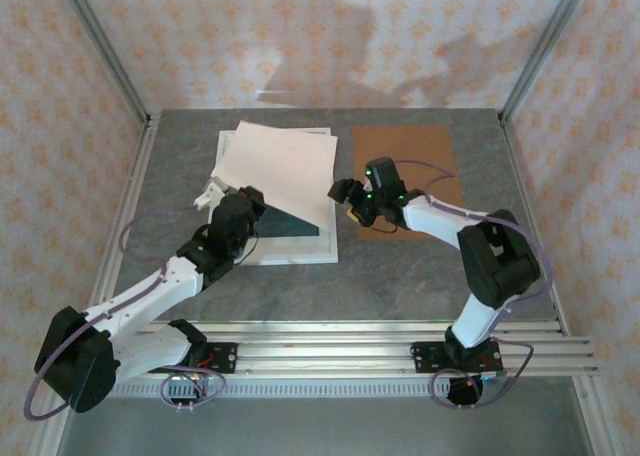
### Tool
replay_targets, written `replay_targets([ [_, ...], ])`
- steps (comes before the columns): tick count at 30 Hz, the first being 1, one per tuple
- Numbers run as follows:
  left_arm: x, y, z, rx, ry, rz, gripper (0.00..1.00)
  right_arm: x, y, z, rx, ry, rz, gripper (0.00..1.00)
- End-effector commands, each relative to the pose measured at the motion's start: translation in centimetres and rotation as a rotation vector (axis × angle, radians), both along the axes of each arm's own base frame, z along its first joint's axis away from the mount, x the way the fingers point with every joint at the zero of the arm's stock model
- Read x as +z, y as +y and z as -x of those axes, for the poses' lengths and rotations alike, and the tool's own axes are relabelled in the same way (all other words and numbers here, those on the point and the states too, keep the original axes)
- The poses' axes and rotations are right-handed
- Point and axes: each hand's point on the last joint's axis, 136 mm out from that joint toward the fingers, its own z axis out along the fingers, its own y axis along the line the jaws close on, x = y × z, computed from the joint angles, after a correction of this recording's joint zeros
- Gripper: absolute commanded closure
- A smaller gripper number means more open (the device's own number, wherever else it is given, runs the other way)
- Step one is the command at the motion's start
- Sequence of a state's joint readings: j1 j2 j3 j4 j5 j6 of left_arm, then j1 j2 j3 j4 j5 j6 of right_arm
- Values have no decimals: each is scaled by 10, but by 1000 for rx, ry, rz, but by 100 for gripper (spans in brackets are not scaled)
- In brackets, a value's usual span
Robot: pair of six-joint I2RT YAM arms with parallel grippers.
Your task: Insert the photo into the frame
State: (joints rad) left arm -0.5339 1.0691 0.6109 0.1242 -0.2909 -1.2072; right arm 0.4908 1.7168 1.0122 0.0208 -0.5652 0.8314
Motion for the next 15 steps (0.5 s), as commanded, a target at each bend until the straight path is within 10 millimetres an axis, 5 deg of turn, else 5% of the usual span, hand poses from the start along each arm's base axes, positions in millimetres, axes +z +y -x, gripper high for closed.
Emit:
replay_targets([
  [1, -12, 20, 9, 94, 38, 10, 100, 4, 11, -17, -44, -54, -57, 24],
  [9, -24, 8, 9, 67, 66, 100, 100, -11, 24, -19, -45, -2, -112, 27],
  [15, -17, 3, 8, 56, 38, 155, 100, -16, 30, 6, -16, 73, -108, 28],
])
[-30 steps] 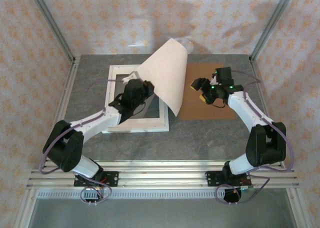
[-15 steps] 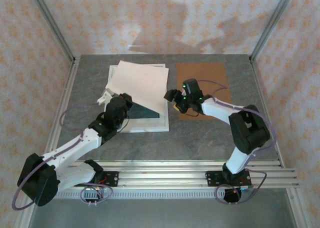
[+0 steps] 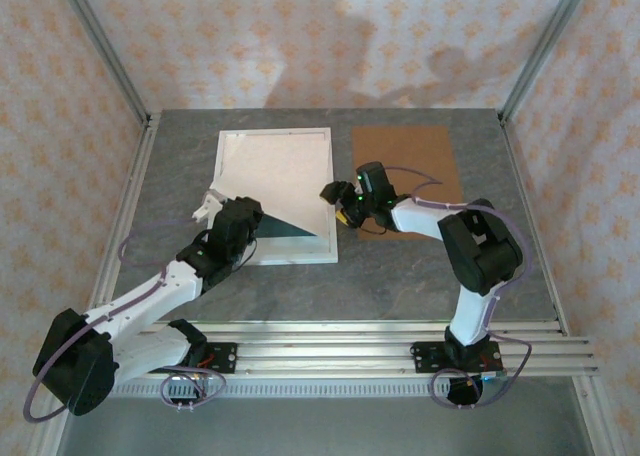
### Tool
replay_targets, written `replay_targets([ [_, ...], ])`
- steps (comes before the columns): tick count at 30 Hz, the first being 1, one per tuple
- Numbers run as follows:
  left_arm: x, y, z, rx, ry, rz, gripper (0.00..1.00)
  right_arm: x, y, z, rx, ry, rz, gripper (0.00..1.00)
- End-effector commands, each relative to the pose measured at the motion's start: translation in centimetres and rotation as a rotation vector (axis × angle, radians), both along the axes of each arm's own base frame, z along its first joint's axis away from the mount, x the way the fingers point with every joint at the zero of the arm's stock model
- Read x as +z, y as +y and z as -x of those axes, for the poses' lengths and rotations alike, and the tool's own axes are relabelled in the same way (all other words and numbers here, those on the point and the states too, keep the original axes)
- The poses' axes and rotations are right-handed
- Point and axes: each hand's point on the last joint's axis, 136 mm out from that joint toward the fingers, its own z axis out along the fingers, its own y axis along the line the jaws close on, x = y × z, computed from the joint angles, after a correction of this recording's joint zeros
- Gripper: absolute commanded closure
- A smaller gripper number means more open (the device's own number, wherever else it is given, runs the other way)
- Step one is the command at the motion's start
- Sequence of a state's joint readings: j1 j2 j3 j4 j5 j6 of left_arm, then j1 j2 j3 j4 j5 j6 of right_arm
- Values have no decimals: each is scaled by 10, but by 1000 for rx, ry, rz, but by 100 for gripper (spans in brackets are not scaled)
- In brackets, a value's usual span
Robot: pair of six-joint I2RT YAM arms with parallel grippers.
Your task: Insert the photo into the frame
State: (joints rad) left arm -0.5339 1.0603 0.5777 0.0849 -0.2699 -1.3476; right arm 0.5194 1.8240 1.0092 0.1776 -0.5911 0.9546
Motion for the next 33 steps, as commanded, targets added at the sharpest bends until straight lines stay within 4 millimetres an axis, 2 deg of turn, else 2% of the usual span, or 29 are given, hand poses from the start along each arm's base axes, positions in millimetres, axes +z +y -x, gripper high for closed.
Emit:
replay_targets([
  [1, 7, 3, 0, 28, -36, 57, 100, 3, 6, 21, 19, 38, -19, 28],
  [5, 12, 5, 3, 38, -60, 85, 100, 5, 14, 39, 40, 90, -47, 26],
  [8, 14, 6, 5, 47, -77, 123, 100, 6, 15, 43, 42, 104, -49, 24],
  [15, 26, 6, 8, 47, -123, 176, 100, 21, 26, 37, 44, 91, -102, 24],
  [21, 26, -1, 11, 12, -127, 211, 100, 35, 35, 22, 15, 61, -171, 28],
  [24, 23, 0, 16, 8, -113, 205, 100, 39, 34, 15, -7, 35, -170, 33],
  [29, 22, 8, 23, 24, -110, 195, 100, 51, 40, 0, -19, -10, -194, 53],
  [33, 19, 8, 25, 26, -102, 201, 100, 54, 43, -7, -27, -26, -201, 63],
])
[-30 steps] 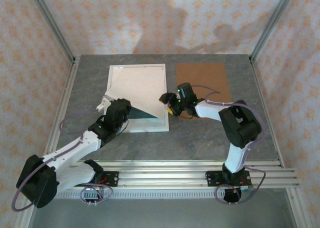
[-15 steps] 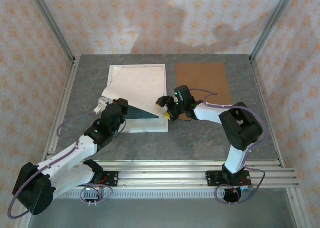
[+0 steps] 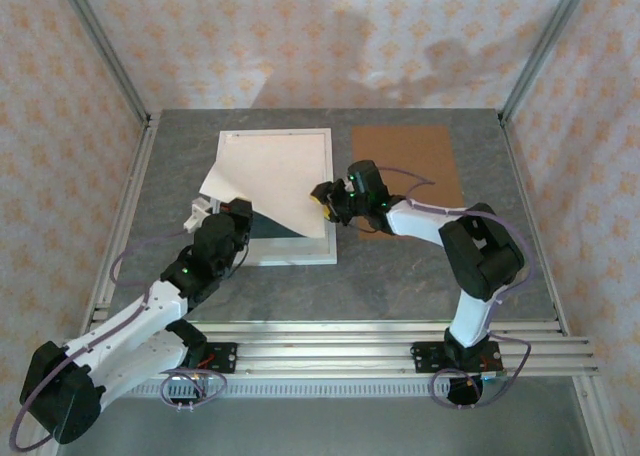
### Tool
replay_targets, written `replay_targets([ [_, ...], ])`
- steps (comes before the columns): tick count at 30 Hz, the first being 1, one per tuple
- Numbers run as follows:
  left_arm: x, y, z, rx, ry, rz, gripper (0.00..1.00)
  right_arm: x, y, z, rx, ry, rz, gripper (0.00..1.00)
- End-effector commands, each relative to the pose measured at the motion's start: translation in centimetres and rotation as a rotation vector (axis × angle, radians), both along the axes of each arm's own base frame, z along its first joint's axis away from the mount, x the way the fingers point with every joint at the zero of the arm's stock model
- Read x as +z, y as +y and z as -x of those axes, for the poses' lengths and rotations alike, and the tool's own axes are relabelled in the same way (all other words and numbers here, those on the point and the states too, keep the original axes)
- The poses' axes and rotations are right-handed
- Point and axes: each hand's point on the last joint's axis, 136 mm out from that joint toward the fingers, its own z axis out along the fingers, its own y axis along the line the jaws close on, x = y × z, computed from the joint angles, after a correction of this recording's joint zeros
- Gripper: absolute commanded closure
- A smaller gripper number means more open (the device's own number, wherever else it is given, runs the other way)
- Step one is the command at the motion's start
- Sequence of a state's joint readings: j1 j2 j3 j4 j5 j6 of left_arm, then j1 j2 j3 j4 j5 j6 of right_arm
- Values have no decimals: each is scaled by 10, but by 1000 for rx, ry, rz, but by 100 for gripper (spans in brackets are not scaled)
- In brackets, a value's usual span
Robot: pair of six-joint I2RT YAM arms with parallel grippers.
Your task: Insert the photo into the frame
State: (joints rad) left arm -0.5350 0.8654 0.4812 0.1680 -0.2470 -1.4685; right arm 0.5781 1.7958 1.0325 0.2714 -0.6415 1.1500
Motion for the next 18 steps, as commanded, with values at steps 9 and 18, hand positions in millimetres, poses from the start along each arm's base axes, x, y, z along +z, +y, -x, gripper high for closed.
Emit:
replay_targets([
  [9, -22, -3, 4, -16, 72, -9, 94, 14, -1, -28, -24, -114, 40, 88],
  [18, -20, 15, -14, -78, 172, -95, 0, 18, -24, -25, 28, -180, 206, 100],
])
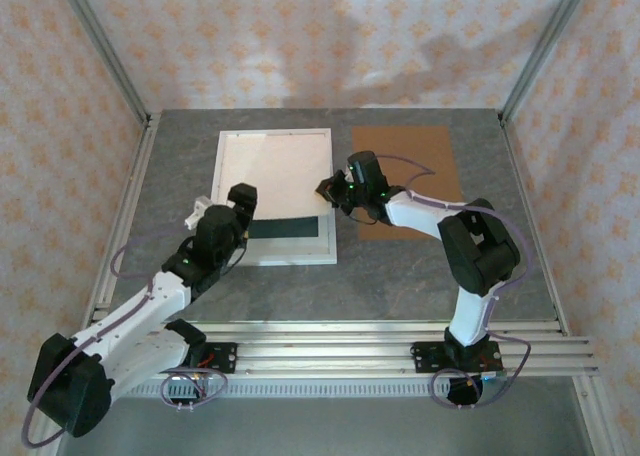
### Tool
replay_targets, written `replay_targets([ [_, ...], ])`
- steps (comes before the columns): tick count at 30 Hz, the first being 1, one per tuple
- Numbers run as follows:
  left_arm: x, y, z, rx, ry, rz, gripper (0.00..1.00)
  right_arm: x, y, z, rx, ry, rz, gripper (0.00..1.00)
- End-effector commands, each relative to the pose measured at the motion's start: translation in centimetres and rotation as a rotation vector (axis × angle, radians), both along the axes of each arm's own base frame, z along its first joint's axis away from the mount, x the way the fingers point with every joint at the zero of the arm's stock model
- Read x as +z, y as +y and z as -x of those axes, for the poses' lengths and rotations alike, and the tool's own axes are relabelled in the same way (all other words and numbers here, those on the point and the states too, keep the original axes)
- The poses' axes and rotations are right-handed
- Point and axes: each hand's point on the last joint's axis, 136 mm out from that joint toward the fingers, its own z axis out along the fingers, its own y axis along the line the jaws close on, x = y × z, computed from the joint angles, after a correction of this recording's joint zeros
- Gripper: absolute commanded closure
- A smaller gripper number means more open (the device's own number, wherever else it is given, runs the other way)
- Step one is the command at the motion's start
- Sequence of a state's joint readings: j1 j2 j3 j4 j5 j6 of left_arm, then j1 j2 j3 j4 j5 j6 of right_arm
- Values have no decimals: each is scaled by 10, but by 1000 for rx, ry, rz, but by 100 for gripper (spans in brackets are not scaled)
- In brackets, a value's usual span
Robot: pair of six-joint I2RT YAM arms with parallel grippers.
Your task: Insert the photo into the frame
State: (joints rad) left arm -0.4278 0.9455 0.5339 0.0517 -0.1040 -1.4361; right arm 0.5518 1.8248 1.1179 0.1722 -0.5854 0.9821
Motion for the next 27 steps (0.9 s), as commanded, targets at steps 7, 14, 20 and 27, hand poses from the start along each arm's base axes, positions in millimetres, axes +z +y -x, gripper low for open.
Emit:
replay_targets([
  [7, 1, 49, -23, -39, 78, -103, 0, 17, -35, 10, 38, -124, 247, 100],
  [14, -20, 87, -43, -40, 125, -149, 0, 11, -28, 12, 48, -168, 275, 100],
  [20, -45, 112, -58, -42, 170, -170, 0, 15, -21, 3, 3, -231, 229, 100],
  [27, -61, 117, -77, -131, 206, -227, 0, 20, -3, -9, 12, -266, 185, 100],
])
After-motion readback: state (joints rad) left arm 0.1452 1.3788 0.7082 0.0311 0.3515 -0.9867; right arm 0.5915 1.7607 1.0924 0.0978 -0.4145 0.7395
